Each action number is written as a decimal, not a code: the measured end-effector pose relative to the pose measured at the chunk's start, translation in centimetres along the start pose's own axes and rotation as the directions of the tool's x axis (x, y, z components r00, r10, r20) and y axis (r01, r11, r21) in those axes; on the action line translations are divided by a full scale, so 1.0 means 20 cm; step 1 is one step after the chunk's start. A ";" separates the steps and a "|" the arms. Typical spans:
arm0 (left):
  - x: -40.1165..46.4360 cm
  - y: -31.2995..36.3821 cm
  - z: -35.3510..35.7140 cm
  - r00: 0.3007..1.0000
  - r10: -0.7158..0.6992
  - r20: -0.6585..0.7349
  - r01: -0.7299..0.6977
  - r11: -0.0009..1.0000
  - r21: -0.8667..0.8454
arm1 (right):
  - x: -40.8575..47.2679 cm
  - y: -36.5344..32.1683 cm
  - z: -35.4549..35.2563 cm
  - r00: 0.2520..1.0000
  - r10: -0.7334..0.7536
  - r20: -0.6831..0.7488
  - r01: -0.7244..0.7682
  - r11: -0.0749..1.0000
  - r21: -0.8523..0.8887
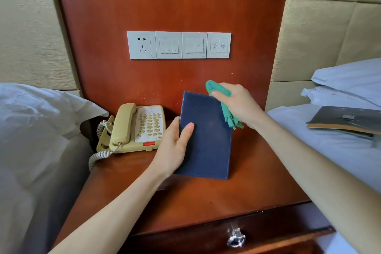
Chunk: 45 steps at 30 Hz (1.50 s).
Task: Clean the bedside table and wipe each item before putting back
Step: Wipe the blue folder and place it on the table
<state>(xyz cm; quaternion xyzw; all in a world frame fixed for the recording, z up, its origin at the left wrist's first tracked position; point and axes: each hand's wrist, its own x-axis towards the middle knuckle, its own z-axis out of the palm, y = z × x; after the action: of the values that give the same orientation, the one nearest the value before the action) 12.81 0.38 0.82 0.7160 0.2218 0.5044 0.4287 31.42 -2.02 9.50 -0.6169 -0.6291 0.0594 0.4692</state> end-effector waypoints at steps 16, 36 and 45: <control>0.02 0.05 -0.07 0.993 -0.020 0.117 0.008 0.995 0.101 | 0.02 -0.09 0.12 0.918 -0.288 0.273 0.386 0.809 -0.443; 0.01 0.05 -0.04 0.989 0.147 0.033 -0.150 0.955 0.257 | -0.05 -0.06 0.19 0.886 -0.459 0.067 0.448 0.809 -0.382; 0.00 0.06 -0.05 0.989 0.150 0.020 -0.150 0.956 0.253 | 0.03 -0.02 0.16 0.949 -0.313 -0.031 0.274 0.870 -0.410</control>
<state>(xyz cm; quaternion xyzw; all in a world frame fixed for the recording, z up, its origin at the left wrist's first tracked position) 11.86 0.11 1.99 0.7798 0.2298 0.5026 0.2942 29.16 0.06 8.26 -0.5991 -0.6907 -0.1726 0.3664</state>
